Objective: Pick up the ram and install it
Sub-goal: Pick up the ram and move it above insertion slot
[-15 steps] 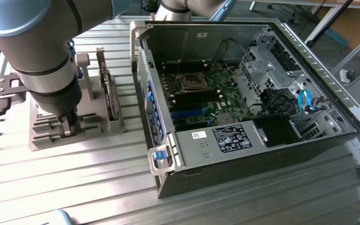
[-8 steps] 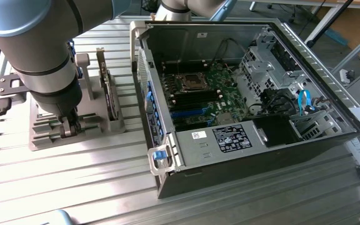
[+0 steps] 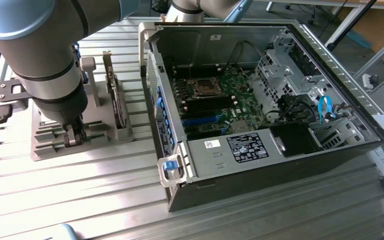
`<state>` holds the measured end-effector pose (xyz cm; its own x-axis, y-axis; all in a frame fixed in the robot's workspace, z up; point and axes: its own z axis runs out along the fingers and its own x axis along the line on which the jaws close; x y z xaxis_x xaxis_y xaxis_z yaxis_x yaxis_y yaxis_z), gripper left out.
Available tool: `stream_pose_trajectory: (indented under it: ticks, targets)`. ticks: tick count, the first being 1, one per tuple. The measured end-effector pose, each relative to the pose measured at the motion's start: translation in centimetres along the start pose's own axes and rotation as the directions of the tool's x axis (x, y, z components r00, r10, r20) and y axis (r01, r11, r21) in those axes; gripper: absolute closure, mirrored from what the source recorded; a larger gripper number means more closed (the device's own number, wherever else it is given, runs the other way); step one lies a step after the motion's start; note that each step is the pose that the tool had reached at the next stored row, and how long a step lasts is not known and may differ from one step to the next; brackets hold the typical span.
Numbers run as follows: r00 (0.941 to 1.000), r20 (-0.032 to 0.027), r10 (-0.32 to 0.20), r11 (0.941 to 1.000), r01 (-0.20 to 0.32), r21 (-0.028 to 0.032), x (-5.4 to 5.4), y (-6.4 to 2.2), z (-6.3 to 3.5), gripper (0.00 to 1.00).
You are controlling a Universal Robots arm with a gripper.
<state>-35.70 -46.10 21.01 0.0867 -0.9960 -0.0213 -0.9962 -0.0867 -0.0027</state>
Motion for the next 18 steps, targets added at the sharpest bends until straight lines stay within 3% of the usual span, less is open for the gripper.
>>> stream_pose_trajectory:
  ticks: [9, 14, 16, 17, 18]
  targets:
    - [1.0000, 0.0000, 0.000, 1.0000, 0.000, 0.0001, 0.00, 0.00, 0.00, 0.88]
    - [1.0000, 0.0029, 0.000, 1.0000, 0.000, 0.0003, 0.00, 0.00, -0.11, 0.88]
    - [1.0000, 0.0054, 0.000, 1.0000, 0.000, 0.0006, 0.01, 0.00, -0.21, 0.88]
    - [0.9999, 0.0113, 0.000, 1.0000, 0.000, 0.0011, 0.03, 0.00, -0.27, 0.88]
    - [0.9999, 0.0136, 0.000, 1.0000, 0.000, 0.0013, 0.04, 0.00, -0.30, 0.88]
